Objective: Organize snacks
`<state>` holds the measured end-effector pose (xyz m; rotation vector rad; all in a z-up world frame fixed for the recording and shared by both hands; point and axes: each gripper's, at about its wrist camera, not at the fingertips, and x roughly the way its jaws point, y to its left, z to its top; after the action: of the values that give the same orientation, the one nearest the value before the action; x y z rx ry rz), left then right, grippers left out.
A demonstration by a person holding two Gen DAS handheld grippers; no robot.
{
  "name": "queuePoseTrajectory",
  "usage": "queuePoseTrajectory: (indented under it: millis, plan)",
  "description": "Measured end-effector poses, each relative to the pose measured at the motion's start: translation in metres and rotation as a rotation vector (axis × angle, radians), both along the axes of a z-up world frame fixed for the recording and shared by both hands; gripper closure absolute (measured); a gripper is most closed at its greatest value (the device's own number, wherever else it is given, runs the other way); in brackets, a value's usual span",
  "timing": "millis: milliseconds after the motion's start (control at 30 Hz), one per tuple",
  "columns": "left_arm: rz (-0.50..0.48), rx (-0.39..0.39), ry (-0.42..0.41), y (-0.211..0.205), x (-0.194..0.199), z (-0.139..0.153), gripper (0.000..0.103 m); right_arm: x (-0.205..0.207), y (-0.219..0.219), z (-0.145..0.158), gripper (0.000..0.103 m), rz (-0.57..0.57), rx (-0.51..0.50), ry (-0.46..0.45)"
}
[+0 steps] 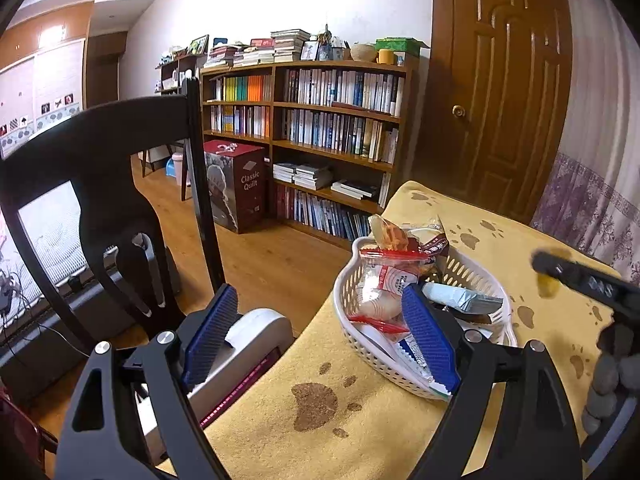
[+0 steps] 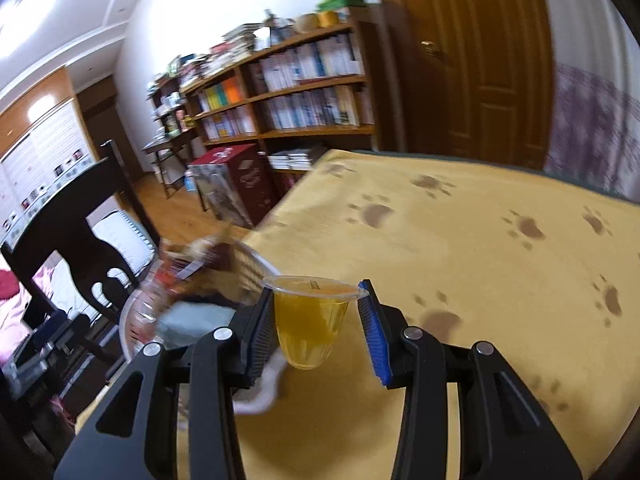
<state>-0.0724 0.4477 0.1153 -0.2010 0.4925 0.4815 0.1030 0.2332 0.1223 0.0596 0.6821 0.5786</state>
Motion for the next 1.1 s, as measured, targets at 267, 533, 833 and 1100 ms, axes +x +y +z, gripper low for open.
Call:
queuePoseTrajectory:
  millis: [267, 533, 833, 1100]
  plan:
    - [0.005, 0.004, -0.010, 0.004, -0.003, 0.003, 0.011, 0.009, 0.064, 0.007, 0.060, 0.100, -0.010, 0.016]
    - [0.028, -0.016, 0.002, 0.012, -0.001, 0.000, 0.006, 0.008, 0.063, -0.010, 0.057, 0.110, -0.003, 0.055]
    - [0.026, 0.033, 0.006, 0.004, -0.003, 0.003, 0.004, -0.002, 0.040, -0.009, 0.057, 0.068, 0.015, 0.037]
    - [0.037, 0.069, 0.002, -0.001, -0.005, 0.009, 0.003, -0.030, 0.026, -0.001, 0.038, 0.031, -0.012, -0.047]
